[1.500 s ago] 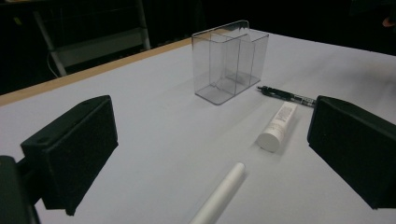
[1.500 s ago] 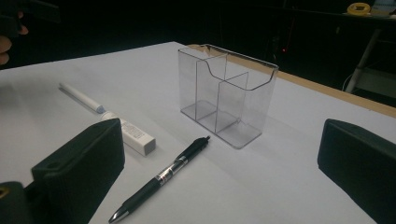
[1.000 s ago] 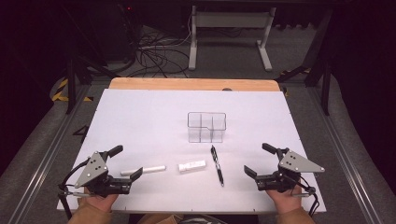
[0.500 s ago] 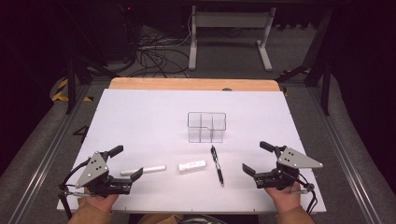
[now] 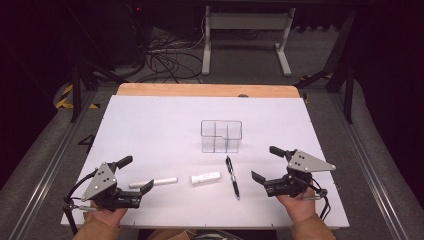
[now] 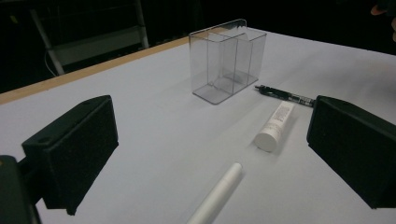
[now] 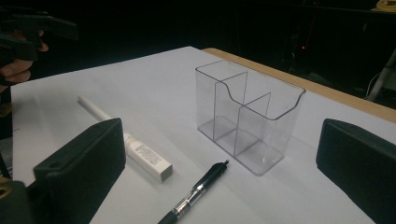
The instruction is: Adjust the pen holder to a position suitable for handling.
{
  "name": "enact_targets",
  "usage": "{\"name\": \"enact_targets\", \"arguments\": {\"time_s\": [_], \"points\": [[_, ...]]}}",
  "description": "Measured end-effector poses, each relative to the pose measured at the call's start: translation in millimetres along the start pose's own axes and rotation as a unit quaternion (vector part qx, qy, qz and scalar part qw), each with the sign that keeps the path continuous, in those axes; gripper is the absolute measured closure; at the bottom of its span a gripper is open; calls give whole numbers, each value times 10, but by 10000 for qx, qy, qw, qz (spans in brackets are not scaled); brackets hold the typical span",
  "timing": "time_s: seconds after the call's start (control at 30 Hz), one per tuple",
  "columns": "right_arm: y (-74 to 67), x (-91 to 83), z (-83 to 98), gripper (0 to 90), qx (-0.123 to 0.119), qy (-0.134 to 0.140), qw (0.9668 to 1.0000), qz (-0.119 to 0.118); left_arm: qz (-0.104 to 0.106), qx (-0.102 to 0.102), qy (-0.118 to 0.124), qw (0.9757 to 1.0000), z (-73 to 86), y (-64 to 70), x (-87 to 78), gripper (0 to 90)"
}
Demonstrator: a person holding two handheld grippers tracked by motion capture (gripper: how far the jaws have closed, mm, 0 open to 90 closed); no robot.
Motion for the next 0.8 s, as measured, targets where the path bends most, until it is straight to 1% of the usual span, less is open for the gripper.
{"name": "enact_targets", "arguments": {"time_s": [0.17,0.23,0.27,0.3,0.37,0.47,0.53,0.6,0.63,0.67,0.73,0.77,0.8], "points": [[-27,79,-23,15,18,-22,9999,-106,6,-21,15,10000,1,0,0,27],[-27,89,-26,0,118,11,9998,-168,6,-25,15,10000,1,-1,0,27],[-23,95,-33,3,200,53,9997,-149,6,-10,15,10000,1,-5,1,27],[-16,101,-38,12,278,63,9996,-82,8,-10,15,10000,1,-6,1,27],[-7,106,-56,10,338,81,9994,69,12,-22,18,10000,0,0,3,27],[-11,101,-89,20,388,212,9988,191,11,-15,21,10000,-2,2,6,27],[-16,111,-98,23,424,161,9987,249,15,-13,18,10000,-2,3,6,27],[-10,133,-95,40,474,44,9980,410,18,-17,19,10000,-2,2,7,27],[-9,146,-89,39,484,-24,9979,430,16,-23,22,10000,-2,3,8,27],[-10,154,-81,38,521,-90,9978,412,16,-23,22,10000,-2,3,8,27],[-17,154,-78,36,564,-142,9979,294,21,-20,20,10000,-3,4,8,27],[-27,152,-83,42,533,-118,9983,183,21,-20,20,10000,-3,4,8,27],[-31,145,-83,71,513,-136,9984,176,22,-20,19,10000,-3,4,9,27]]}}
Point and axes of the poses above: each handheld gripper's, and its own axes: x roughly forward along the jaws, z roughly out of its underside, y roughly to its right, the point moved 7 cm from there along x, roughly forward along the jaws, and after that the axes turned 2 degrees about x, right-handed, at the moved point
